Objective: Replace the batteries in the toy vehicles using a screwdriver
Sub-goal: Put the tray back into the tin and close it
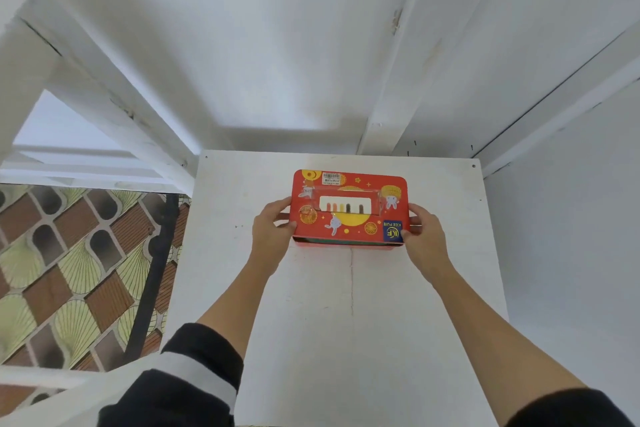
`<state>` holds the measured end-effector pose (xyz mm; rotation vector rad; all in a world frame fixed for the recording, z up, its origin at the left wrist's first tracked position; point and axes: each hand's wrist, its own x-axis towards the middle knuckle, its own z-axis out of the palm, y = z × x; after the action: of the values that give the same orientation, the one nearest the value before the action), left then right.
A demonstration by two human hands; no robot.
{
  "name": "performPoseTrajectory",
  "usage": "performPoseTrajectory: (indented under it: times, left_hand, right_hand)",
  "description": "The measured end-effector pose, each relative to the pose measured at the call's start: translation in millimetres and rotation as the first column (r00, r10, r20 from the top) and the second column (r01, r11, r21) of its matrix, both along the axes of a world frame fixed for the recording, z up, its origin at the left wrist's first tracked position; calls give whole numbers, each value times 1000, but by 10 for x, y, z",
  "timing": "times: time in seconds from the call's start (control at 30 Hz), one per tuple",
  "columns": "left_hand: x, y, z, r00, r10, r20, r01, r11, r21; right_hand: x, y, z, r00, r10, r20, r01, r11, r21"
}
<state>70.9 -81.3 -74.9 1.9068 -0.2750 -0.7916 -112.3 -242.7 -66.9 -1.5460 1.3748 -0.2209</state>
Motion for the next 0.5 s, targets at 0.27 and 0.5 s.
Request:
performPoseTrajectory:
  times: [0.27,0.5]
  left_hand:
    - [-61,45,-253,998,43,-53,-42,999,15]
    - [-57,44,-259,999,-4,-42,7,998,55]
  right_hand:
    - [46,-43,-151,1000,-15,-22,15,1000,-17]
    - [-1,-13,-163,996,4,-85,-3,1000,11]
